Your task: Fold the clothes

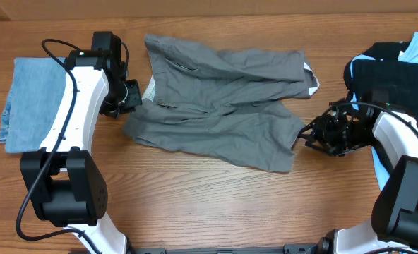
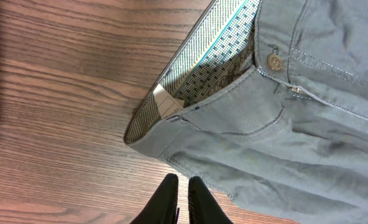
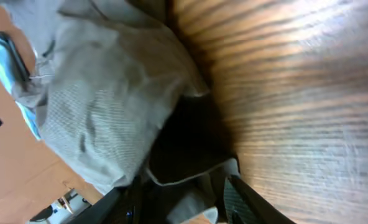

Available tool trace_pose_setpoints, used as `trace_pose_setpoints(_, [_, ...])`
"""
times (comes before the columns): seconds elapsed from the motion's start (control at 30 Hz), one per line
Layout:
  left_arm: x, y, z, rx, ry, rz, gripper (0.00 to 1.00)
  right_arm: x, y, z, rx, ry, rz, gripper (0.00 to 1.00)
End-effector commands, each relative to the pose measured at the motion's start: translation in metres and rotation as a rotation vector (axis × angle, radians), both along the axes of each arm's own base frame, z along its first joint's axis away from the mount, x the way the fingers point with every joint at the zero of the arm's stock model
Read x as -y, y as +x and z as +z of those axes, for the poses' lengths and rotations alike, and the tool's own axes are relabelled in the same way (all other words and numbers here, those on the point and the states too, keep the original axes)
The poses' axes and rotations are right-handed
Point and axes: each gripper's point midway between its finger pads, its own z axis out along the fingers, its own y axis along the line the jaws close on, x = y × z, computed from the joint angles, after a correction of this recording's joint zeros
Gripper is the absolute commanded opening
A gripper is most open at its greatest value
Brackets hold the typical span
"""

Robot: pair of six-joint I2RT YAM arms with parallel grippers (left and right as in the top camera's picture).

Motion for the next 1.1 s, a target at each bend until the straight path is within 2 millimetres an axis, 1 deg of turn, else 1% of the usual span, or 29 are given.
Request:
trace_pose_setpoints(0.0, [-0.004, -0.001, -0.001, -0.001, 0.008, -0.005, 0.11, -0.01, 0.004, 0.01, 0.103, 0.033, 0.08, 0.46])
trace_pose_setpoints(0.13, [-0.003, 0.001, 0.0, 0.004, 0.008, -0.005, 0.11, -0.02, 0.009, 0.01, 0.134, 0.029, 0.118, 0.43])
trace_pose_setpoints(0.2, [-0.003, 0.001, 0.0, 0.004, 0.008, -0.005, 0.11, -0.029, 0.01, 0.01, 0.149, 0.026, 0.148, 0.4])
trace_pose_setpoints(0.33, [-0.004, 0.0, -0.001, 0.001, 0.008, -0.005, 0.11, -0.039, 0.011, 0.008, 0.167, 0.016, 0.183, 0.29])
trace_pose_setpoints(0.37, [-0.004, 0.0, -0.001, 0.0, 0.008, -0.005, 0.11, -0.038, 0.011, 0.007, 0.165, 0.008, 0.184, 0.27])
trace_pose_setpoints(0.47, [-0.004, -0.001, -0.001, -0.002, 0.008, -0.006, 0.11, -0.031, 0.008, -0.002, 0.145, -0.045, 0.184, 0.27])
trace_pose_setpoints(0.5, [-0.004, -0.001, -0.001, -0.001, 0.008, -0.005, 0.11, -0.031, 0.007, -0.005, 0.142, -0.052, 0.184, 0.24])
trace_pose_setpoints(0.6, [-0.003, -0.001, -0.001, -0.001, 0.008, -0.005, 0.11, -0.031, 0.004, -0.013, 0.146, -0.053, 0.182, 0.04])
trace_pose_setpoints(0.63, [-0.003, -0.001, -0.001, -0.002, 0.008, -0.005, 0.1, -0.03, 0.004, -0.014, 0.148, -0.053, 0.18, 0.04])
trace_pose_setpoints(0.7, [-0.004, -0.001, -0.001, -0.002, 0.008, -0.005, 0.11, -0.028, 0.005, -0.014, 0.148, -0.054, 0.17, 0.04])
trace_pose_setpoints(0.73, [-0.004, -0.001, -0.001, -0.002, 0.008, -0.005, 0.14, -0.026, 0.005, -0.014, 0.147, -0.054, 0.166, 0.04])
trace_pose_setpoints(0.77, [-0.004, -0.001, -0.001, -0.001, 0.008, -0.004, 0.22, -0.025, 0.005, -0.014, 0.146, -0.054, 0.162, 0.04])
trace_pose_setpoints(0.8, [-0.004, 0.0, -0.001, 0.0, 0.008, -0.005, 0.24, -0.024, 0.005, -0.014, 0.145, -0.054, 0.159, 0.04])
trace_pose_setpoints(0.87, [-0.004, 0.0, -0.001, 0.002, 0.006, -0.004, 0.38, -0.024, 0.005, -0.014, 0.146, -0.054, 0.159, 0.04])
trace_pose_setpoints(0.9, [-0.003, 0.0, -0.002, 0.004, -0.006, -0.012, 0.41, -0.024, 0.005, -0.014, 0.146, -0.055, 0.159, 0.04])
trace_pose_setpoints(0.93, [0.003, 0.001, -0.003, 0.011, -0.042, -0.042, 0.45, -0.024, 0.005, -0.014, 0.145, -0.054, 0.159, 0.04])
trace_pose_setpoints(1.0, [0.01, 0.002, -0.005, 0.02, -0.119, -0.097, 0.58, -0.024, 0.005, -0.014, 0.145, -0.054, 0.159, 0.04])
trace_pose_setpoints(1.03, [0.011, 0.001, -0.007, 0.025, -0.141, -0.119, 0.62, -0.024, 0.005, -0.014, 0.145, -0.054, 0.159, 0.04])
trace_pose_setpoints(1.07, [0.006, 0.0, -0.01, 0.023, -0.143, -0.12, 0.63, -0.024, 0.005, -0.014, 0.145, -0.054, 0.159, 0.04])
